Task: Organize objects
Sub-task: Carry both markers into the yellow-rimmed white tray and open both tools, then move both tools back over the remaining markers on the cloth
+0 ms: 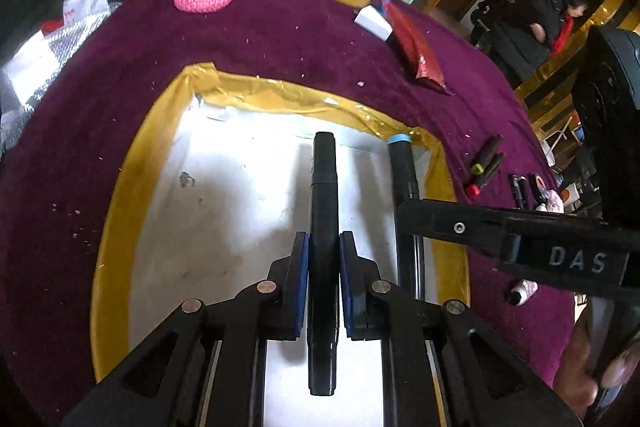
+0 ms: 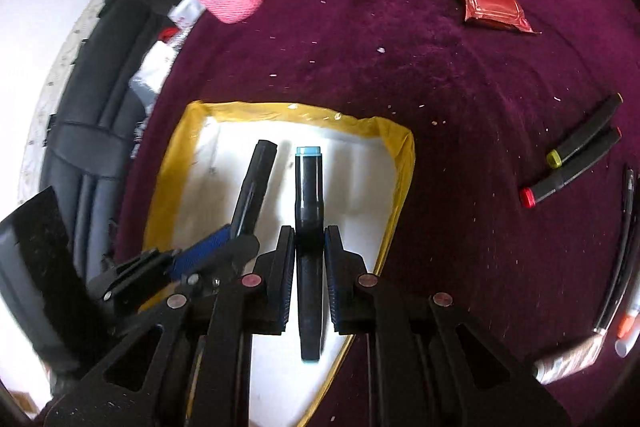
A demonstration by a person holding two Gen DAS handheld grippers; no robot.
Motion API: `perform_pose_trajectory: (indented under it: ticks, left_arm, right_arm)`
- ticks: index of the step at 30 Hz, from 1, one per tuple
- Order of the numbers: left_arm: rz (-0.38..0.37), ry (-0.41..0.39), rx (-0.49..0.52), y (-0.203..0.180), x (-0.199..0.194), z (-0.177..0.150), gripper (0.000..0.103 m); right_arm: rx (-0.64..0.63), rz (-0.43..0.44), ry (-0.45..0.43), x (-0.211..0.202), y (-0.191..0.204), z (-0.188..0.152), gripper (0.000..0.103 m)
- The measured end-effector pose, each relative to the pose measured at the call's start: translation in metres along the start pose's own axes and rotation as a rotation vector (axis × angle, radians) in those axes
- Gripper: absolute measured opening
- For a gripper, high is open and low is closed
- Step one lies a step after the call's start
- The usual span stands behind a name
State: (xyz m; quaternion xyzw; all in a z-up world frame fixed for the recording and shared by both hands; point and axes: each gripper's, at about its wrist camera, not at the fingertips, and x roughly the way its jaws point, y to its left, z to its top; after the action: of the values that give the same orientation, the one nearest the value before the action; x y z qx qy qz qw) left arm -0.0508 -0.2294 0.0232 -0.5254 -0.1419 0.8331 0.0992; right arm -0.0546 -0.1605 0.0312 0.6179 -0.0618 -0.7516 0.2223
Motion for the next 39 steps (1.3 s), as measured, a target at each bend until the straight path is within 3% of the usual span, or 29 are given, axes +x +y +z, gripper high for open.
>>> perform_pose_trajectory:
  ticks: [4, 6, 8, 10, 18, 21, 23, 25, 27, 28, 29, 32, 35, 39]
  left_arm:
    - [-0.005, 0.005, -0.033, 0.004, 0.006, 0.002, 0.011]
    - [-0.012, 0.005, -0.038, 0.004, 0.008, 0.003, 0.018]
    - [-0.018, 0.000, -0.042, 0.004, 0.008, 0.003, 0.038]
    - [-0.035, -0.007, -0.050, 0.004, 0.007, 0.004, 0.043]
    - [-0.018, -0.010, -0.082, 0.004, -0.004, 0.008, 0.045]
    - [0.014, -0.039, -0.051, -0.005, -0.021, 0.008, 0.045]
    - [0.015, -0.063, -0.030, -0.014, -0.031, 0.010, 0.045]
    - [-0.001, -0.095, 0.004, -0.027, -0.045, 0.009, 0.046]
    - [-0.019, -0.120, 0.042, -0.046, -0.052, 0.010, 0.049]
    - [-0.030, -0.124, 0.055, -0.053, -0.054, 0.010, 0.050]
    - [-0.050, -0.124, 0.075, -0.062, -0.056, 0.009, 0.050]
    - [-0.098, -0.096, 0.137, -0.092, -0.051, 0.006, 0.050]
    - [-0.125, -0.059, 0.210, -0.122, -0.041, -0.003, 0.050]
    - [-0.136, 0.003, 0.291, -0.161, -0.020, -0.018, 0.050]
  right_arm:
    - [0.014, -0.024, -0.004, 0.009, -0.006, 0.003, 0.012]
    - [0.018, -0.021, -0.008, 0.009, -0.008, 0.004, 0.012]
    - [0.019, -0.020, -0.015, 0.007, -0.009, 0.004, 0.012]
    - [0.028, -0.013, -0.023, 0.004, -0.010, 0.003, 0.012]
    - [0.017, -0.041, -0.080, -0.028, -0.012, 0.003, 0.013]
    - [0.002, -0.111, -0.104, -0.050, -0.015, 0.001, 0.013]
    - [-0.012, -0.149, -0.168, -0.077, -0.020, -0.003, 0.013]
    - [-0.010, -0.161, -0.316, -0.117, -0.030, -0.016, 0.015]
    - [0.022, -0.141, -0.418, -0.140, -0.048, -0.028, 0.040]
    - [0.070, -0.111, -0.445, -0.146, -0.066, -0.037, 0.077]
    - [0.140, -0.092, -0.432, -0.145, -0.087, -0.042, 0.089]
    - [0.401, -0.073, -0.267, -0.128, -0.163, -0.059, 0.089]
    - [0.556, -0.089, -0.280, -0.135, -0.218, -0.092, 0.089]
    - [0.599, -0.141, -0.293, -0.148, -0.247, -0.120, 0.089]
